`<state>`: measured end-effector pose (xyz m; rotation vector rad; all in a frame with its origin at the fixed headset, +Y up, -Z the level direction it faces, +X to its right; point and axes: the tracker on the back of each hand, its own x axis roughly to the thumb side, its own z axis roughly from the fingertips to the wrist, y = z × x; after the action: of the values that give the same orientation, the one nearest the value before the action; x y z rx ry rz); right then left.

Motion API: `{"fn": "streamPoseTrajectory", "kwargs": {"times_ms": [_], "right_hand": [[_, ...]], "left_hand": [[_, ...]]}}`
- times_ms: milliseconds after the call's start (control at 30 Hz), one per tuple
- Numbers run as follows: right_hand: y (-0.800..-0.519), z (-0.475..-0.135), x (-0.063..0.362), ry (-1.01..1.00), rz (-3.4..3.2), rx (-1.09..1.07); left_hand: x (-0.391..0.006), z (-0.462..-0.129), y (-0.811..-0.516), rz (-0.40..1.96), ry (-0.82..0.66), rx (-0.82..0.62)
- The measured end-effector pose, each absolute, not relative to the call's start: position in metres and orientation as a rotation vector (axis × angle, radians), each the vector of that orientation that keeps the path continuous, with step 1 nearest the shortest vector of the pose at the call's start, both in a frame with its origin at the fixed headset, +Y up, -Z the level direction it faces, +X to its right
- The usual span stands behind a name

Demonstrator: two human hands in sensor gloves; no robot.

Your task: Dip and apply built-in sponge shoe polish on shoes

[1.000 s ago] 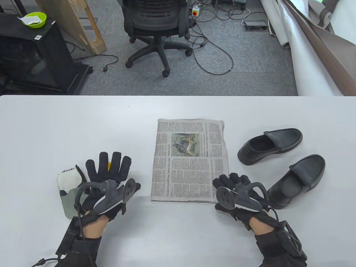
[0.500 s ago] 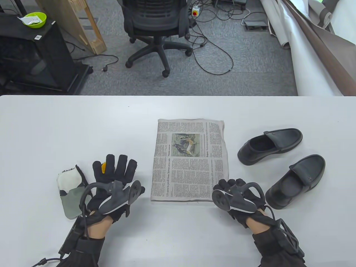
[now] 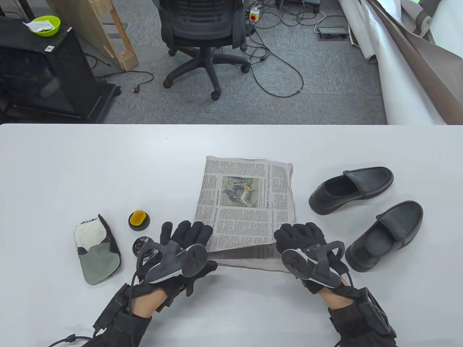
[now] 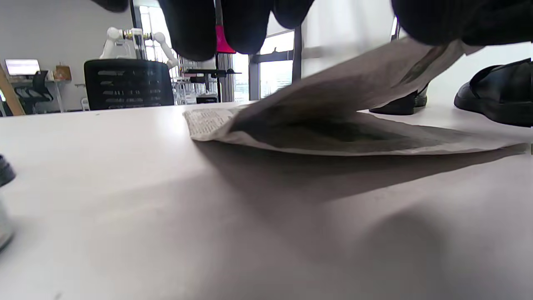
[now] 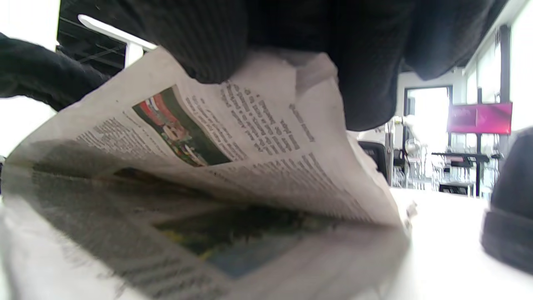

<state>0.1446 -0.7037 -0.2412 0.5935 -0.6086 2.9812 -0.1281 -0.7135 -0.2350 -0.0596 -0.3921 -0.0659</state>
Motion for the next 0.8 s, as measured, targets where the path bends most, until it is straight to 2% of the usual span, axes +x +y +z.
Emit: {"fn": "streamPoseTrajectory", "kwargs": {"times_ms": [133,233,333,467,733,800], "right_hand": [[-0.694,-0.229,0.138,-0.714,2.94,0.617],[-0.686,-0.222,0.135,-0.778,2.899,0.617],[-0.682,-0.221,0.135,-0.759,2.886,0.595],[-0.682,-0.224,0.145,-0.789,2.892,0.537],[-0.684,-0.237,0.175,-0.713,2.848,0.417],[-0.687,-0.242,0.182,-0.687,2.856,0.342]], "left_hand": [[-0.123,-0.237,-0.714,-0.17,-0.321,0.013],[-0.129,-0.242,-0.717,-0.157,-0.277,0.023],[-0.137,-0.247,-0.717,-0.1,-0.251,0.064],[-0.148,-0.249,-0.708,0.022,-0.202,0.115],[-0.182,-0.252,-0.681,0.395,-0.06,0.184],[-0.19,-0.253,-0.677,0.449,-0.054,0.159]]}}
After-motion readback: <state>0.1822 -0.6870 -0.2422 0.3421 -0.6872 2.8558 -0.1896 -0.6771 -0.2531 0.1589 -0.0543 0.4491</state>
